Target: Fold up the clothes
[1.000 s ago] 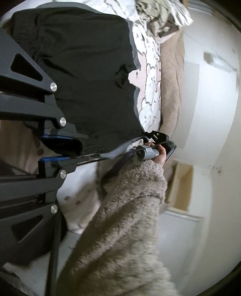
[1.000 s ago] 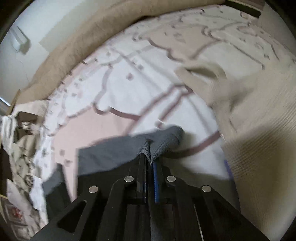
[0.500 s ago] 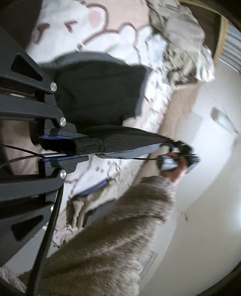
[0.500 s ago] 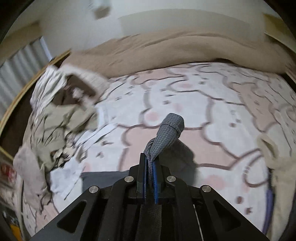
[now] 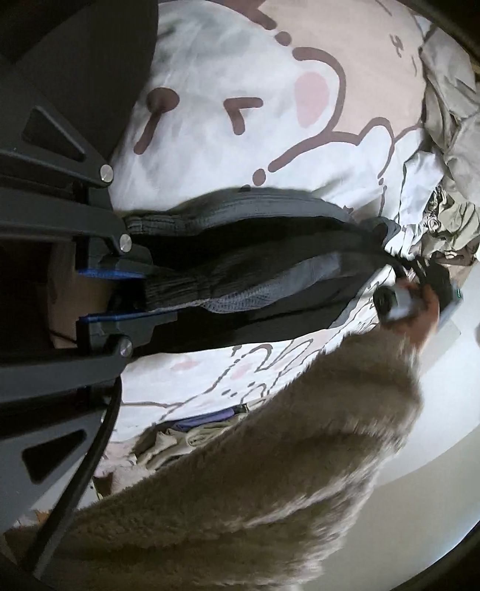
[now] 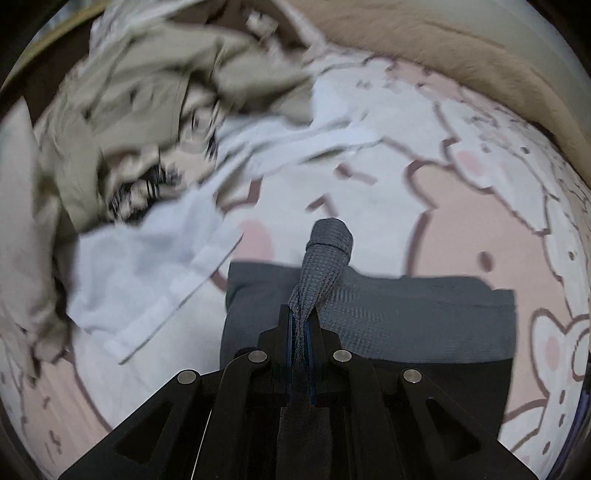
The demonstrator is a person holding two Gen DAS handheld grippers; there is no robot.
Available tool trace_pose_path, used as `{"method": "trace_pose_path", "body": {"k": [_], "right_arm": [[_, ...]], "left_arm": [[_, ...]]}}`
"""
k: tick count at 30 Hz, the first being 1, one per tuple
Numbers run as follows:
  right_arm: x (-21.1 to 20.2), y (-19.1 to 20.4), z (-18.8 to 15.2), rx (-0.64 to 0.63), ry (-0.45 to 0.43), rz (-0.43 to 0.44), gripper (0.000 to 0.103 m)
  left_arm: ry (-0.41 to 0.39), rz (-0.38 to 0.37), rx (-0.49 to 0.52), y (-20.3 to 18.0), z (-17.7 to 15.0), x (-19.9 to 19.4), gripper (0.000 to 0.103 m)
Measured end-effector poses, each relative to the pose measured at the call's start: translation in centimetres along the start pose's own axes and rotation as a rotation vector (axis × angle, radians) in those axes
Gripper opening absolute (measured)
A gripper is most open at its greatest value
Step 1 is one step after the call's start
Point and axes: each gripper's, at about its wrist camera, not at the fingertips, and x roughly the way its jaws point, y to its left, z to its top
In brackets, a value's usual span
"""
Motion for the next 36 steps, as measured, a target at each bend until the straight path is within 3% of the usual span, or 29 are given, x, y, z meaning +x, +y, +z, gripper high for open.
{"method": "trace_pose_path", "body": {"k": [2,4,5,6,11,13,14,15,17,21,25,36], "right_arm": [[1.4,0.4,-0.2,0.01,0.03,0.037,0.01],[1.8,0.7,-0.4,0.006,0.039,0.094,0.046],[1.3,1.0,-0.5,-0.008,0.026,0.107,0.085],[0.3,1.2,-0.6,-0.023,-0.01,0.119,0.093],[-5.7,0.3,-0.5,-0.041,-0.142,0.258,0.091],[-7.1,-0.1,-1.2,-0.102,-0.141,0.171,0.07],[-7.5,-0.4,-1.6,-0.143,-0.134,0.117,0.051],[-7.8,-0.7,-2.2,-0.182,-0.124,0.063,0.038],[-7.6,-1.3,-4.4,-0.249,-0.084,-0.023,0.03],[-6.2,-2.2,-9.7,-0.377,0.002,-0.111,0.029],[-4.2,-1.2,-13.4,-0.447,0.092,-0.102,0.029],[-11.5,0.6,-17.0,-0.423,-0.001,0.19,0.029]], "left_arm": [[0.008,0.012,0.007,0.0,-0.1,0.3,0.014],[0.015,0.028,0.014,0.0,-0.2,0.5,0.014],[0.016,0.036,0.02,-0.1,-0.1,0.7,0.014],[0.017,0.043,0.023,-0.2,-0.1,0.8,0.014],[0.015,0.064,0.017,-0.5,0.4,1.0,0.019],[0.012,0.069,0.012,-0.5,0.5,1.0,0.02],[0.011,0.071,0.012,-0.5,0.5,1.0,0.02],[0.009,0.074,0.014,-0.5,0.6,1.0,0.021],[0.004,0.072,0.018,-0.6,0.6,1.0,0.023],[-0.008,0.061,0.019,-0.7,0.5,0.6,0.024],[-0.017,0.074,0.028,-0.9,0.4,0.6,0.024],[-0.019,0.079,0.009,-0.4,0.9,0.7,0.025]]}}
